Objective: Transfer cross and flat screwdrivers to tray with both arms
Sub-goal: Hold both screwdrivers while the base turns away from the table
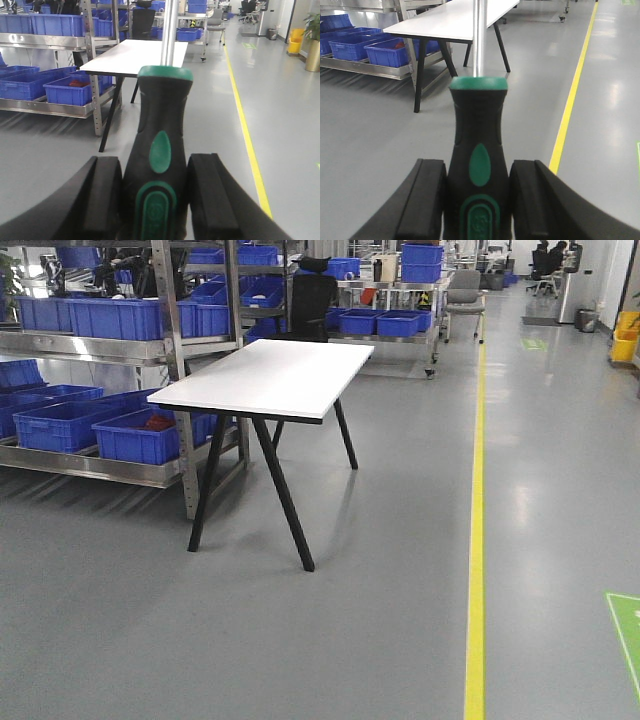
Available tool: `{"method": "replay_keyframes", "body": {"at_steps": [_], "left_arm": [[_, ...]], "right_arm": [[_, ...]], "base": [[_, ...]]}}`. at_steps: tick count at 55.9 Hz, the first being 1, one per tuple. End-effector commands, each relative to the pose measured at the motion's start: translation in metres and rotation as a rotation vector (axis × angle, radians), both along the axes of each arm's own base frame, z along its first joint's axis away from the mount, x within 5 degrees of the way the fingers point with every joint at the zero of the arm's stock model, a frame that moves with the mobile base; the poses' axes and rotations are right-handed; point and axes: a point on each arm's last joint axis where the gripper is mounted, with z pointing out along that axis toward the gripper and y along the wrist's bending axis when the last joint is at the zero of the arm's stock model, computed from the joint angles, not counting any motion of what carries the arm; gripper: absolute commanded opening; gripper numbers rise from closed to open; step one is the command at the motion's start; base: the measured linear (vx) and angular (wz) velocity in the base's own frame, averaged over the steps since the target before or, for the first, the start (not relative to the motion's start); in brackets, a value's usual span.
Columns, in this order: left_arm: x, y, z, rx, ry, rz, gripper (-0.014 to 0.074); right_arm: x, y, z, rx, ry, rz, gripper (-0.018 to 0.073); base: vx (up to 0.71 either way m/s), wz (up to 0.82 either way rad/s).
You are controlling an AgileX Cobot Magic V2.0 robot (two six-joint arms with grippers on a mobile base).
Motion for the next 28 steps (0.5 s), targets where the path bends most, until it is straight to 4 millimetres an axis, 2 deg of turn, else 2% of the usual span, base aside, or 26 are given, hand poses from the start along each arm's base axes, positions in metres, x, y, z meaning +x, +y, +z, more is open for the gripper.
{"method": "replay_keyframes", "body": {"at_steps": [1,15,28], "left_arm": [[-0.0013,0.0013,0.0174,-0.026,-0.12,0.015,-0.0003],[-0.0013,0.0013,0.0174,-0.026,-0.12,0.015,-0.0003],[-0.0013,0.0013,0.0174,-0.026,-0.12,0.015,-0.0003]], "right_arm": [[0.0001,-0.0015,0.0177,0.007,-0.12,-0.017,0.0],[0.0001,-0.0015,0.0177,0.007,-0.12,-0.017,0.0],[0.0001,-0.0015,0.0177,0.007,-0.12,-0.017,0.0]], "base": [[0.5,0.09],[0.51,0.23],[0.52,0.51]]}}
